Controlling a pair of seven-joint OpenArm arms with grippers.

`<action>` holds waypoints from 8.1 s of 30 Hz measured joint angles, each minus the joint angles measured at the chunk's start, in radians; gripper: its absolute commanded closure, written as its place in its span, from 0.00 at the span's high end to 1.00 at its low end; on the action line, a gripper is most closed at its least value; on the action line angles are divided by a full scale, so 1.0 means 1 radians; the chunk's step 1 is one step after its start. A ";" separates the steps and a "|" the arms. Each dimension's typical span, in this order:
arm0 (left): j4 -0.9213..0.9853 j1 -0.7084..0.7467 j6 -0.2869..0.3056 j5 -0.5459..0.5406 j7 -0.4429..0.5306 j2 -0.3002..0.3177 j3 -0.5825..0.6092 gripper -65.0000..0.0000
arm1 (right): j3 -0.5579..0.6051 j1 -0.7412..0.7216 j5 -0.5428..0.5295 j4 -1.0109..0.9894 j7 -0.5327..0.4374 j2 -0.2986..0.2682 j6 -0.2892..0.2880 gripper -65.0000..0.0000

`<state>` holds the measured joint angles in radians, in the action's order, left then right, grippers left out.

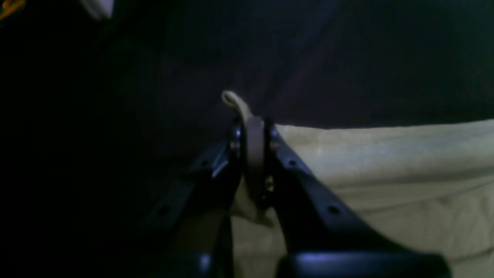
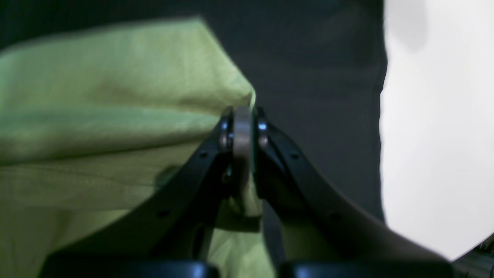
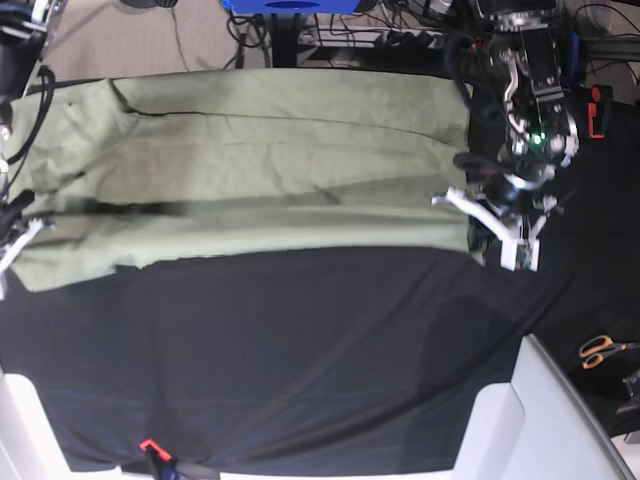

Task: Fold the T-shirt properly
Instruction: 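Lift the hem with both grippers and fold it toward the collar, then lay the folded hem down near the collar with both grippers, then regrasp the folded shirt ends with both grippers, then release the shirt end with the left gripper and raise it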

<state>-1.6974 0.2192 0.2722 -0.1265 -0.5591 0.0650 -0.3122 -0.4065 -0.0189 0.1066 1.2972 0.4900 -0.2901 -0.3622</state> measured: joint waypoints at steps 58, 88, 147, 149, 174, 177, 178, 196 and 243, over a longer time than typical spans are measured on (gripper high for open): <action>0.139 0.116 -0.004 -0.002 0.010 -0.009 -0.005 0.00 | 0.005 -0.244 0.006 -0.348 0.056 0.058 -0.199 0.03; 0.047 0.167 -0.003 0.003 0.009 -0.001 0.000 0.00 | 0.000 0.251 0.003 0.541 0.583 0.197 -0.199 0.00; -0.072 0.125 -0.011 0.001 0.000 0.019 -0.073 0.86 | -0.292 -0.048 0.005 0.050 0.186 0.151 -0.336 0.60; -0.109 0.134 -0.011 -0.002 0.010 0.019 -0.083 0.86 | -0.292 -0.059 0.006 0.016 0.183 0.152 -0.336 0.58; -0.127 0.308 -0.007 -0.237 0.001 0.061 -0.124 0.86 | -0.287 -0.188 0.007 -0.592 -0.234 -0.039 -0.101 0.03; -0.127 0.304 -0.008 -0.239 0.001 0.059 -0.125 0.86 | -0.306 -0.163 0.010 -0.504 -0.251 -0.017 -0.103 0.02; -0.126 0.300 -0.007 -0.243 0.002 0.056 -0.126 0.86 | -0.342 -0.145 0.013 -0.436 -0.270 0.006 -0.103 0.02; 0.319 0.158 0.418 -0.422 0.013 0.079 -0.177 1.00 | -0.290 0.305 0.006 0.293 -0.371 0.291 -0.105 0.02; 0.394 0.145 0.171 -0.353 0.282 0.148 -0.270 0.00 | -0.288 0.352 0.006 0.366 -0.370 0.373 -0.106 0.02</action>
<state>-1.3029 0.3637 0.4435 -0.4793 -0.2775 0.2127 -0.5823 -0.6941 0.3336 0.1131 1.6630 0.1200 0.0834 -0.4679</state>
